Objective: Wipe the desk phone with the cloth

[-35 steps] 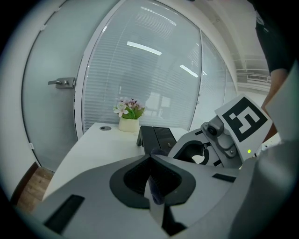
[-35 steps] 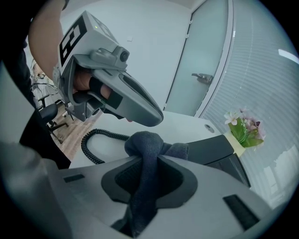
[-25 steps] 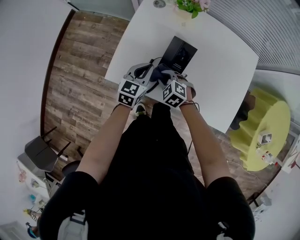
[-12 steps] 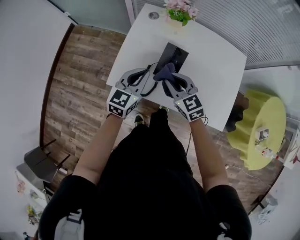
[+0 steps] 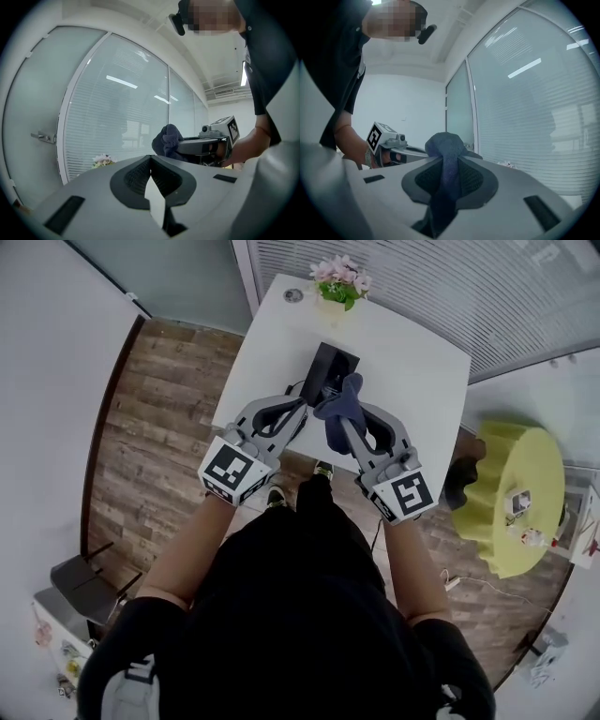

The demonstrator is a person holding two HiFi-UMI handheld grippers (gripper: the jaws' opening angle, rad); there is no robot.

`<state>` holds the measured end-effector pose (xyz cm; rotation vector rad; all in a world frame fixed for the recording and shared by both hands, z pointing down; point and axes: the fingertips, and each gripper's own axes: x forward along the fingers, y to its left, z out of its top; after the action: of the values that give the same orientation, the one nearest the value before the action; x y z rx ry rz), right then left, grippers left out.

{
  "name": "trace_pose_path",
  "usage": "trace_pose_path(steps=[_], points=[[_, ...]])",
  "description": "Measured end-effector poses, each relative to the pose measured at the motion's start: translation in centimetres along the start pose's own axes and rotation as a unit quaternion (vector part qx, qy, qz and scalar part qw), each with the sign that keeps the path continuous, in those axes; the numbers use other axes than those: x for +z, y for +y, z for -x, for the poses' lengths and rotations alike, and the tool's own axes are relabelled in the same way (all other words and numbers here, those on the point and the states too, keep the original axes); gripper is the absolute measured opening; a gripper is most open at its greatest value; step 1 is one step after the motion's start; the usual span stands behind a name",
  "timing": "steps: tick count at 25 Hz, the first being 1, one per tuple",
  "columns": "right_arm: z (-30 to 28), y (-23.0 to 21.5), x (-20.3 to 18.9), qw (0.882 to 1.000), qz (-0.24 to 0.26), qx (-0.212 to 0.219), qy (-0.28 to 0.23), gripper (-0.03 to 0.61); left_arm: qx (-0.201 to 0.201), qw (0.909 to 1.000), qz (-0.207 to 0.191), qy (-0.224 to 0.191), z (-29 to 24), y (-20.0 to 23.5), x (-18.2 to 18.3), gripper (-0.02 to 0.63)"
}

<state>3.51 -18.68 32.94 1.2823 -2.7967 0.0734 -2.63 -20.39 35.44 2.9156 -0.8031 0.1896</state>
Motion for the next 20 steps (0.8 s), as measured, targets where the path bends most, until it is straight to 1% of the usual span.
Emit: trace_pose_path(steps=[4, 9, 16, 20], points=[[0.8, 0.2, 2.5, 0.999, 0.009, -0.019, -0.033, 0.087, -0.013, 0.9997, -0.003, -0.019, 0.3, -0.9, 2.3, 0.011], [0.9, 0.3, 4.2, 0.998, 0.018, -0.035, -0.056, 0.088, -0.026, 0.9990, -0.009, -0.036, 0.5, -1.6, 4.1, 0.011], [0.9, 0.6, 4.9, 0.997, 0.030, -0.041, -0.060, 0.088, -0.029, 0.9986, -0.013, -0.042, 1.0, -1.9, 5.1, 0.011], [1.1, 0.5, 4.8, 0.997, 0.026, -0.049, -0.060, 0.087, -0.029, 0.9986, -0.013, -0.043, 1.2, -1.8, 5.1, 0.011]])
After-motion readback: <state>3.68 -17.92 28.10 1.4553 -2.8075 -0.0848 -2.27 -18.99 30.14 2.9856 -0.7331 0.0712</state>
